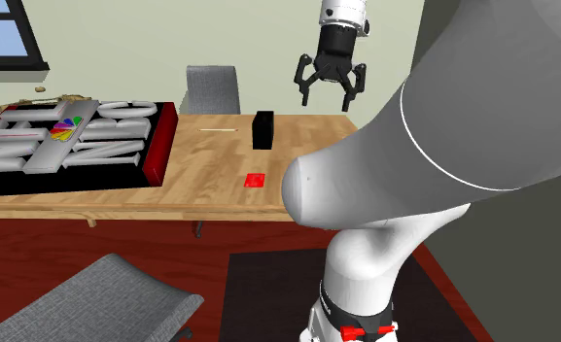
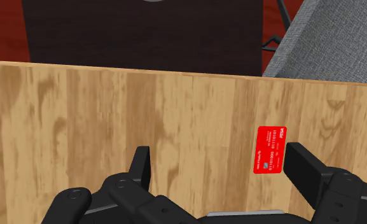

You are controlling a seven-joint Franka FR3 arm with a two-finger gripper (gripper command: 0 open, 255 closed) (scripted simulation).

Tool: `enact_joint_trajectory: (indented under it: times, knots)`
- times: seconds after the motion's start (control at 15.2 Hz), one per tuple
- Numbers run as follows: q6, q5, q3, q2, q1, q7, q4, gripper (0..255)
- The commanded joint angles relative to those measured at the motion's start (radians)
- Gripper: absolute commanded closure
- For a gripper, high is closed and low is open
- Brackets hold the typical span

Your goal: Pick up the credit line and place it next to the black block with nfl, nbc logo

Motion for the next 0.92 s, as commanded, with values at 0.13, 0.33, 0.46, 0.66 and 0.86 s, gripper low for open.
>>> enact_joint_trajectory:
  times: [0.13,0.33,0.46,0.66,0.86]
  knots:
    - [0.024,0.022,0.038,0.069,0.015,0.04,0.005,0]
    - [0.058,0.051,0.092,0.179,0.036,0.099,0.02,0]
    - [0.08,0.068,0.126,0.257,0.049,0.137,0.036,0]
    - [0.111,0.089,0.171,0.38,0.068,0.194,0.068,0]
    - [0.137,0.106,0.212,0.509,0.086,0.249,0.109,0]
